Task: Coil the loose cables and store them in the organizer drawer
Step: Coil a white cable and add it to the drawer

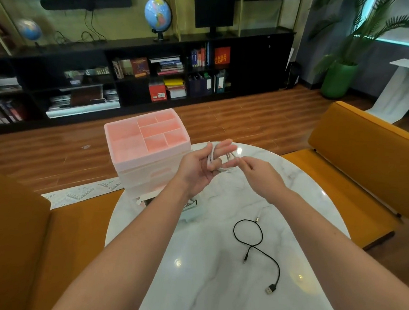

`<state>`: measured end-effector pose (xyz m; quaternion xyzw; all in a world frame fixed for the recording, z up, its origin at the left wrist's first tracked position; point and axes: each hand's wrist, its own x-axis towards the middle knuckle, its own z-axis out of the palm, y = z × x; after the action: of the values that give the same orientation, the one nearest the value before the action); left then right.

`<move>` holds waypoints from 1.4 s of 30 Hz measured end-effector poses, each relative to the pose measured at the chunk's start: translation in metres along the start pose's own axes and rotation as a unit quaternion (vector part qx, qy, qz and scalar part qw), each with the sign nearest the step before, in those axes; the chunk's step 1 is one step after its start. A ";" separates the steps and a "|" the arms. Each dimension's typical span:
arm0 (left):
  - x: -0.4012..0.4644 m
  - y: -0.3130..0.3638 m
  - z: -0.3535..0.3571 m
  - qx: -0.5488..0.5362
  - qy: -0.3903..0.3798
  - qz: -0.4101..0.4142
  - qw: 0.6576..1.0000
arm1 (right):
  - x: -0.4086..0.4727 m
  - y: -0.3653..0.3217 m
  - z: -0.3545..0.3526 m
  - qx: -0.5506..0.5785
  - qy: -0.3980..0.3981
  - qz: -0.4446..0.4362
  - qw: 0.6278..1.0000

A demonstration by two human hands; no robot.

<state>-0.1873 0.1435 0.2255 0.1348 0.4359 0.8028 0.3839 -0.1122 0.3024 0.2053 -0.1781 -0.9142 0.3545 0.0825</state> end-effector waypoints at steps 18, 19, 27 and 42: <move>0.019 -0.012 -0.007 0.401 0.133 0.117 0.899 | -0.022 -0.024 0.017 -0.060 -0.101 -0.023 0.993; 0.019 -0.014 -0.010 0.433 0.128 0.111 0.885 | -0.021 -0.024 0.014 -0.058 -0.109 -0.020 0.992; 0.013 -0.013 -0.020 0.609 0.045 0.031 0.791 | -0.007 -0.022 -0.009 0.007 -0.151 -0.006 0.988; 0.009 0.001 -0.010 0.108 -0.023 -0.087 0.990 | 0.012 -0.007 -0.019 0.096 -0.038 -0.080 0.991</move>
<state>-0.1996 0.1441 0.2190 0.1551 0.5211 0.7113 0.4455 -0.1203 0.3142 0.2249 -0.0819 -0.8896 0.4397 0.0926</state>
